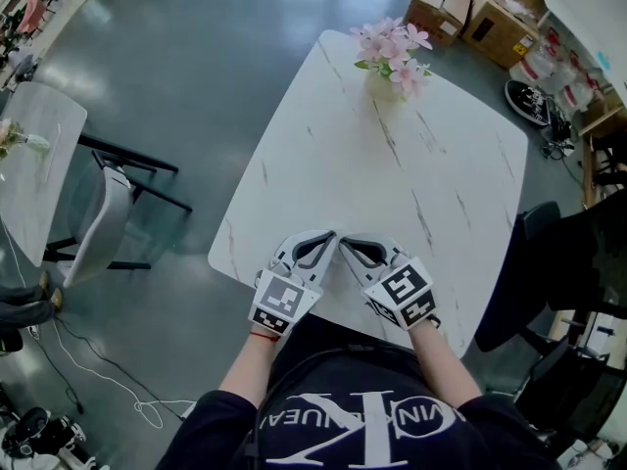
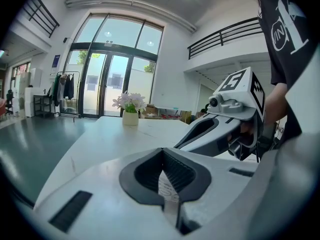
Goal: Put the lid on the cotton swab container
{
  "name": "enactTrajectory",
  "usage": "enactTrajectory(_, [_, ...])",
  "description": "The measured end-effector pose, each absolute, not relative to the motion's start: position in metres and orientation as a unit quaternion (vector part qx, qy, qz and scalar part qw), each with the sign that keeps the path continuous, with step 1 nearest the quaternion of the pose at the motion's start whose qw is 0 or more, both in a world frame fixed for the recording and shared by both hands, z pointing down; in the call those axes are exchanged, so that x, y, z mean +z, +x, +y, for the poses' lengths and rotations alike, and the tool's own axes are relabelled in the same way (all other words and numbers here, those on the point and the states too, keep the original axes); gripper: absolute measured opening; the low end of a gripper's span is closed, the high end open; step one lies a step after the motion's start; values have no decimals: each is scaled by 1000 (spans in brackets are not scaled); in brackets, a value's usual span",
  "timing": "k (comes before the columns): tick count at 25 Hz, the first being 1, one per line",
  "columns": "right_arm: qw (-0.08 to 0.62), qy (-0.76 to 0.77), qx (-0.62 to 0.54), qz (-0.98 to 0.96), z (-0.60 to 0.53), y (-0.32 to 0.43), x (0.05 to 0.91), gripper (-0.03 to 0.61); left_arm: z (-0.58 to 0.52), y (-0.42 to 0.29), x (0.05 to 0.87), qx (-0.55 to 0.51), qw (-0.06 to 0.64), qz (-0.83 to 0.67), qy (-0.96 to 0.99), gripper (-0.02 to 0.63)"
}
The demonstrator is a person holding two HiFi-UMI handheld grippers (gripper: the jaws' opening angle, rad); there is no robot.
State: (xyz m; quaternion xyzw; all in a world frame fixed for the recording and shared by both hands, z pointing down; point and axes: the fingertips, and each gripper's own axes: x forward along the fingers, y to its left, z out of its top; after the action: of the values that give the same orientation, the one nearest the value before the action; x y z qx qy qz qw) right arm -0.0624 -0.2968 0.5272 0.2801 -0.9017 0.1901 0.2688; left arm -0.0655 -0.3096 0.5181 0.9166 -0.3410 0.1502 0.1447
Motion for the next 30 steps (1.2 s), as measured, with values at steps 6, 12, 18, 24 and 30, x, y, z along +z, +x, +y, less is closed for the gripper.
enactTrajectory(6, [282,281,175,-900,-297,-64,528,3,-309,-66,520,153,141,-327,922,5])
enactTrajectory(12, [284,283,171,-900,-296,-63,528,3,-309,-65,520,151,140,-327,922,5])
enactTrajectory(18, [281,289,163,-901,-296,-63,528,3,-309,-66,520,142,144,-328,923,5])
enactTrajectory(24, [260,296,115,-912,-289,-67,515,3,-308,-67,513,145,137,-336,921,5])
enactTrajectory(30, [223,313,141,-913,-290,-62,505,3,-305,-71,502,132,136,-347,918,5])
